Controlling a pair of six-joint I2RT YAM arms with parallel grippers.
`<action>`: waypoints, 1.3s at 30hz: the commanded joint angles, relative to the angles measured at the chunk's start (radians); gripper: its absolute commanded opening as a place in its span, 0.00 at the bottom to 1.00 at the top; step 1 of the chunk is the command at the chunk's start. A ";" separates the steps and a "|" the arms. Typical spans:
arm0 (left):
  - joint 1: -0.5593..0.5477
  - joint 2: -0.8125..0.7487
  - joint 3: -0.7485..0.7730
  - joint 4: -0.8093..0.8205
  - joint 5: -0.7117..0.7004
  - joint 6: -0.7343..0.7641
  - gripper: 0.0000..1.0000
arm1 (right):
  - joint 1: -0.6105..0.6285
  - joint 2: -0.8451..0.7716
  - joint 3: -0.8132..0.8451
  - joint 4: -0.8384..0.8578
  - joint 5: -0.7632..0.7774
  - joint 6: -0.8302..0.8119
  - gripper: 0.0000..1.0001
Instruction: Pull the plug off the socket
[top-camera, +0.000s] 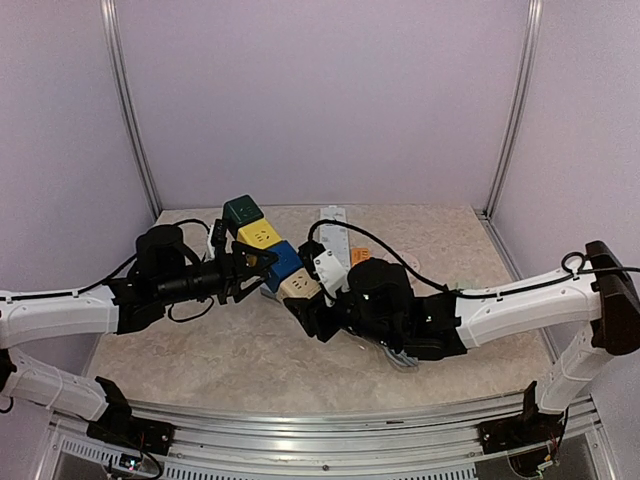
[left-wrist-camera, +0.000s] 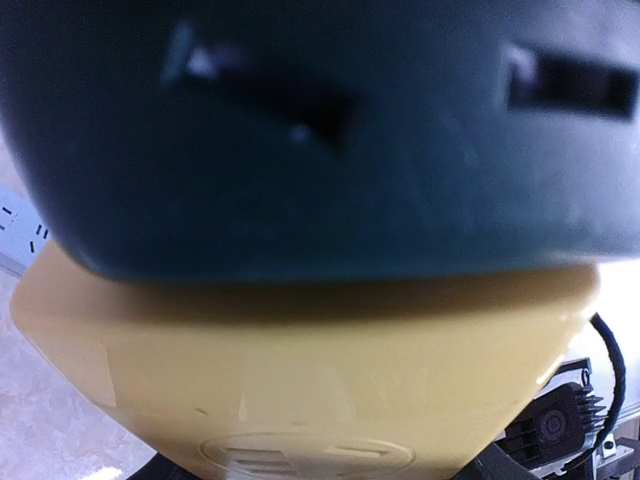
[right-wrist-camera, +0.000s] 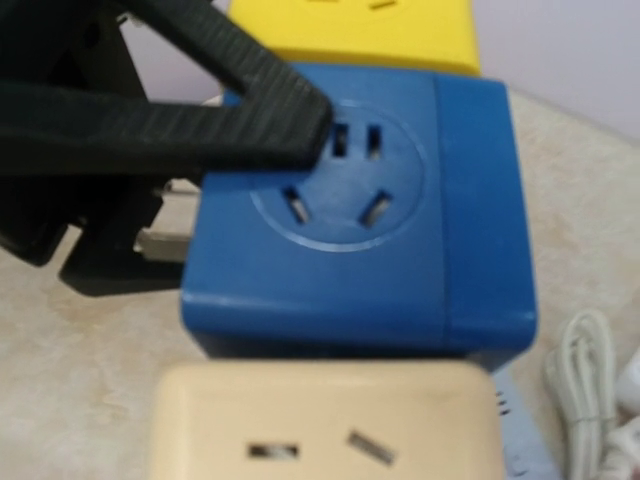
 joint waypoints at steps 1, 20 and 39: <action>0.043 0.005 0.007 -0.060 -0.079 0.078 0.35 | 0.022 -0.046 -0.006 0.038 0.146 -0.186 0.00; 0.049 -0.028 -0.016 -0.060 -0.103 0.084 0.35 | -0.072 -0.075 0.051 -0.110 0.092 0.142 0.00; 0.055 -0.010 -0.013 -0.056 -0.090 0.081 0.34 | -0.118 -0.084 0.005 -0.051 -0.064 0.106 0.00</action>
